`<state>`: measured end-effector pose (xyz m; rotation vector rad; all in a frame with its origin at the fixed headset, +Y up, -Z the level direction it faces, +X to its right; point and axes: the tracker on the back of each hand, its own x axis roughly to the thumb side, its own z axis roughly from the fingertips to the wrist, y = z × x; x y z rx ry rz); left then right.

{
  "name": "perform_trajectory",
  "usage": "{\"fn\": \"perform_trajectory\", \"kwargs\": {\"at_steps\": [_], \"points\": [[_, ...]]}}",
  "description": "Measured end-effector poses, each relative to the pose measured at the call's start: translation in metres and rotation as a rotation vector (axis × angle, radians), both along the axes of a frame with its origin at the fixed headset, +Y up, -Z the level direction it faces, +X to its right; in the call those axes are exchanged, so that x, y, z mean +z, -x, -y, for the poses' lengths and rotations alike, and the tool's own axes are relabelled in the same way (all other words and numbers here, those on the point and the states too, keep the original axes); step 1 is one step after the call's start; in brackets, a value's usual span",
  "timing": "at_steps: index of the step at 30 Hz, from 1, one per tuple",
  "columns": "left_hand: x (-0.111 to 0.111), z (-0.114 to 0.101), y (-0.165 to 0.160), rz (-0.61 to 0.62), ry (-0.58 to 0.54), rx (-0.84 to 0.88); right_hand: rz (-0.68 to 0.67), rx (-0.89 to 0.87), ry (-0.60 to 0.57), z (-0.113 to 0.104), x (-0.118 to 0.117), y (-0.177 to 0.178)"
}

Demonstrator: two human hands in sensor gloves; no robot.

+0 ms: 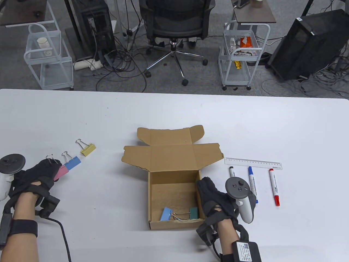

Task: Open four flaps of mailer box and unpack office supplies

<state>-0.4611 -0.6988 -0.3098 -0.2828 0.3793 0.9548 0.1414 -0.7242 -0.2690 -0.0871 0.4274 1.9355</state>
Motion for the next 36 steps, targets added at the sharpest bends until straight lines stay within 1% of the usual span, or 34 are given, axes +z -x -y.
{"fn": "perform_trajectory", "kwargs": {"at_steps": [6, 7, 11, 16, 20, 26, 29, 31, 33, 34, 36], "points": [[-0.005, 0.015, 0.003, -0.027, 0.104, -0.089, 0.003, 0.004, -0.002, 0.000, 0.000, 0.000], [-0.006, 0.017, 0.002, -0.015, 0.115, -0.099, 0.002, 0.004, -0.002, 0.000, 0.000, 0.000], [-0.008, 0.019, 0.000, -0.009, 0.117, -0.090, 0.002, 0.004, -0.002, 0.000, 0.000, 0.000], [-0.005, 0.021, 0.003, -0.051, 0.148, -0.194, 0.002, 0.005, -0.003, 0.000, 0.001, 0.000], [-0.002, 0.023, 0.005, -0.097, 0.154, -0.195, 0.002, 0.006, -0.003, 0.000, 0.001, 0.000], [-0.002, 0.023, 0.008, -0.124, 0.188, -0.289, 0.001, 0.006, -0.003, 0.000, 0.001, 0.000], [-0.002, 0.024, 0.006, -0.109, 0.189, -0.292, 0.001, 0.006, -0.003, 0.000, 0.001, 0.000], [-0.002, 0.023, 0.004, -0.061, 0.185, -0.289, 0.002, 0.006, -0.003, 0.000, 0.001, 0.000], [-0.001, 0.020, -0.002, 0.046, 0.164, -0.280, 0.002, 0.004, -0.003, 0.000, 0.001, 0.000], [0.000, 0.019, -0.004, 0.072, 0.163, -0.286, 0.001, 0.004, -0.002, 0.000, 0.001, 0.000], [0.001, 0.015, -0.011, 0.126, 0.192, -0.363, 0.000, 0.004, -0.002, 0.000, 0.001, 0.001]]}}
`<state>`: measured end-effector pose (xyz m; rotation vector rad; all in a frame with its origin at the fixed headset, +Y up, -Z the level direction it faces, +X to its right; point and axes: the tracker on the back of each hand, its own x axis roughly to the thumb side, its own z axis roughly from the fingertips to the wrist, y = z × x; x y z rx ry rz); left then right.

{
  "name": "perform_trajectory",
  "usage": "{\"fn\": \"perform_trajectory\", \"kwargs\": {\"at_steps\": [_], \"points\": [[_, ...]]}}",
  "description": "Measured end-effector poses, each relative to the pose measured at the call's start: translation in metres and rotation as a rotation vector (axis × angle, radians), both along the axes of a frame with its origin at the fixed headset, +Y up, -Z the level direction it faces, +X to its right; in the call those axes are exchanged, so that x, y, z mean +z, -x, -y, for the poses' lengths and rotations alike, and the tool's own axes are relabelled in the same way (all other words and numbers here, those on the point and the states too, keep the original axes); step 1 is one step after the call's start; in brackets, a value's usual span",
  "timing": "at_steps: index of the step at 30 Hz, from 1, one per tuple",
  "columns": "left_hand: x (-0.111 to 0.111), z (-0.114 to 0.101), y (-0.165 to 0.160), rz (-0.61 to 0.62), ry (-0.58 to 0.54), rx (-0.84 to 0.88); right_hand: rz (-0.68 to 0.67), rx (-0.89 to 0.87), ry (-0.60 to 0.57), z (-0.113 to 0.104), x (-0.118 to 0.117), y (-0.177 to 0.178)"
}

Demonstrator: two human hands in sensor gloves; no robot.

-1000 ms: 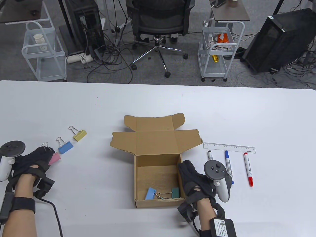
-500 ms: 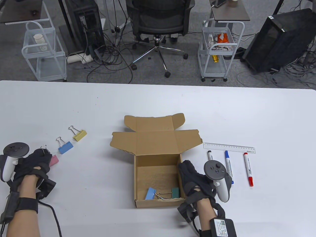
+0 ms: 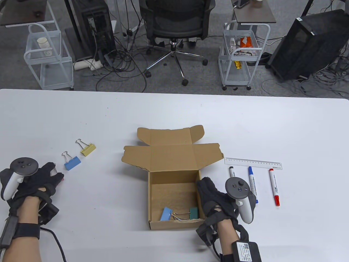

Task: Open four flaps of mailer box and unpack office supplies

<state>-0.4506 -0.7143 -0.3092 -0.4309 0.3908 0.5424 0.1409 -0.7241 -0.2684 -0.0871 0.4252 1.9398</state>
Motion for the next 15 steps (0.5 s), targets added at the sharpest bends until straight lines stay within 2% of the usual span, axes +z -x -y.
{"fn": "perform_trajectory", "kwargs": {"at_steps": [2, 5, 15], "points": [[-0.002, 0.000, -0.007, 0.037, 0.036, -0.109, 0.001, 0.001, -0.001, 0.000, 0.000, 0.000], [-0.005, 0.001, -0.014, 0.033, 0.048, -0.177, 0.001, 0.001, -0.001, 0.000, 0.001, 0.000], [-0.009, 0.005, -0.017, -0.050, 0.025, -0.253, 0.000, -0.002, -0.001, 0.000, 0.001, 0.000]]}}
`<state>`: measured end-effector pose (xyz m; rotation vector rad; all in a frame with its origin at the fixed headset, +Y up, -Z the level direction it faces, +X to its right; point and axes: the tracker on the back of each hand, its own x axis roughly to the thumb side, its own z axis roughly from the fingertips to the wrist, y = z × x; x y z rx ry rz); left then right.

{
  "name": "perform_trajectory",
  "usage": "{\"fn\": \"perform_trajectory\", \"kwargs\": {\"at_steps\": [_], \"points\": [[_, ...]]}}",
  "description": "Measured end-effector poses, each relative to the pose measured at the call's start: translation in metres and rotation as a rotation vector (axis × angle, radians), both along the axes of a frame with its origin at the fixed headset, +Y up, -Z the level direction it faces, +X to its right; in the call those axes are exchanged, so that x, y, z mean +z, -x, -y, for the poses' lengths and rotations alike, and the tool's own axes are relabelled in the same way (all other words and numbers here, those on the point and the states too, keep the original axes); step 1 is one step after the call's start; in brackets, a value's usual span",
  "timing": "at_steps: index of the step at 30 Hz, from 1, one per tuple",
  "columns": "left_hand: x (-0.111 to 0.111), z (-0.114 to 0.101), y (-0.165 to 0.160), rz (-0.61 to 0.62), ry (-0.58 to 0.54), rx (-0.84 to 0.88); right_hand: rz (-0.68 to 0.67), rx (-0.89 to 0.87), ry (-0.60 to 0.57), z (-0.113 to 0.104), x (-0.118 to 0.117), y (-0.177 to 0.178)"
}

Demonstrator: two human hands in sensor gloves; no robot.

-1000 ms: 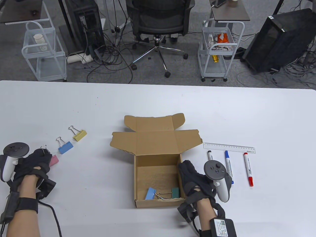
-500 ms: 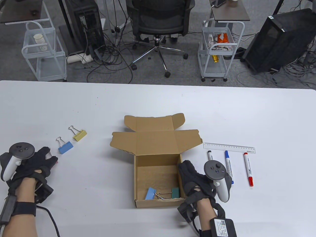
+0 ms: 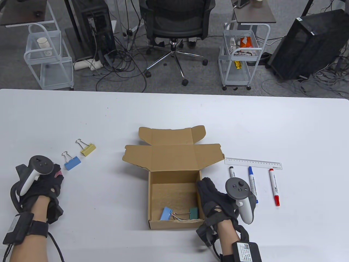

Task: Open four flaps of mailer box and unpack office supplies

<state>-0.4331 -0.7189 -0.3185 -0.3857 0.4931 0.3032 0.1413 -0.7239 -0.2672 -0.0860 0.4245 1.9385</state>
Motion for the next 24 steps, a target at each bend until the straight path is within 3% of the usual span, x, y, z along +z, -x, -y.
{"fn": "perform_trajectory", "kwargs": {"at_steps": [16, 24], "points": [[0.007, -0.003, 0.001, -0.015, -0.042, 0.029, -0.004, 0.004, -0.001, 0.000, 0.000, 0.000], [0.020, -0.037, -0.015, 0.065, -0.172, 0.020, -0.005, 0.001, 0.002, 0.000, 0.000, 0.000]]}}
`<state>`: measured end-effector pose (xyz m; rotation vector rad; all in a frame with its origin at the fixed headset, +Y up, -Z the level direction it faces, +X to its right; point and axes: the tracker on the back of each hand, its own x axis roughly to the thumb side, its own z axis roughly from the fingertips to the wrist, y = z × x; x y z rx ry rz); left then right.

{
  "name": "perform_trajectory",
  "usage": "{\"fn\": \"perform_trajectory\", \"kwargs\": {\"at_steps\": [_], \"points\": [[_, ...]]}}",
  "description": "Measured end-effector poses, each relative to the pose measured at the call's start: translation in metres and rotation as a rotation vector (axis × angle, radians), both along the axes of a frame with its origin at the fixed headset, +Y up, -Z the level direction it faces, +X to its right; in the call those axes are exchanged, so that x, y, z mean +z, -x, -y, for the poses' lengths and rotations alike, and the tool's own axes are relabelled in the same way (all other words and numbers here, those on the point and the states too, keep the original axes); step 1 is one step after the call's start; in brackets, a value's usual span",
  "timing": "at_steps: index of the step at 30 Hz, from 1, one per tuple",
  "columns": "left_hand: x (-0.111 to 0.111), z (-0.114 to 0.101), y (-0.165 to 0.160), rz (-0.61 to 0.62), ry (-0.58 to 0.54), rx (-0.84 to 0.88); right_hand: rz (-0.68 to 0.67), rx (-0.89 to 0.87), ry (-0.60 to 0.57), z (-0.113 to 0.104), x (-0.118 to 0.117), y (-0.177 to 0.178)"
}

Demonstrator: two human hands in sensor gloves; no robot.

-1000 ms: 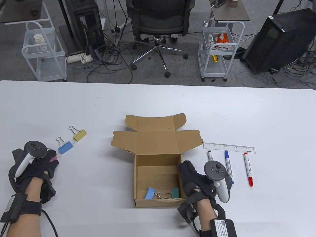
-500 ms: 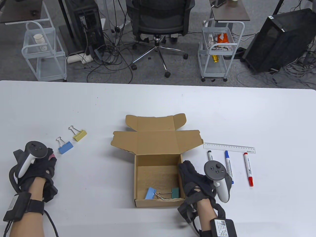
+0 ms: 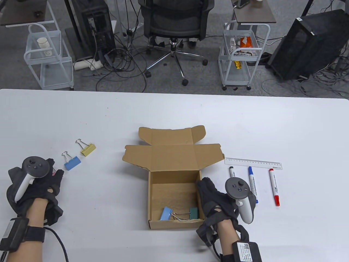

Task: Open four flaps of mailer box and unpack office supplies

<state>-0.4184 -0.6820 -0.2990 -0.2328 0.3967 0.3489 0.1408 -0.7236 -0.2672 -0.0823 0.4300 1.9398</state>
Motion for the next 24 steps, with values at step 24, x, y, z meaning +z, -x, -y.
{"fn": "perform_trajectory", "kwargs": {"at_steps": [24], "points": [[0.050, -0.070, -0.158, 0.551, -0.077, -0.128, -0.017, -0.020, 0.005, 0.000, -0.001, 0.000]]}}
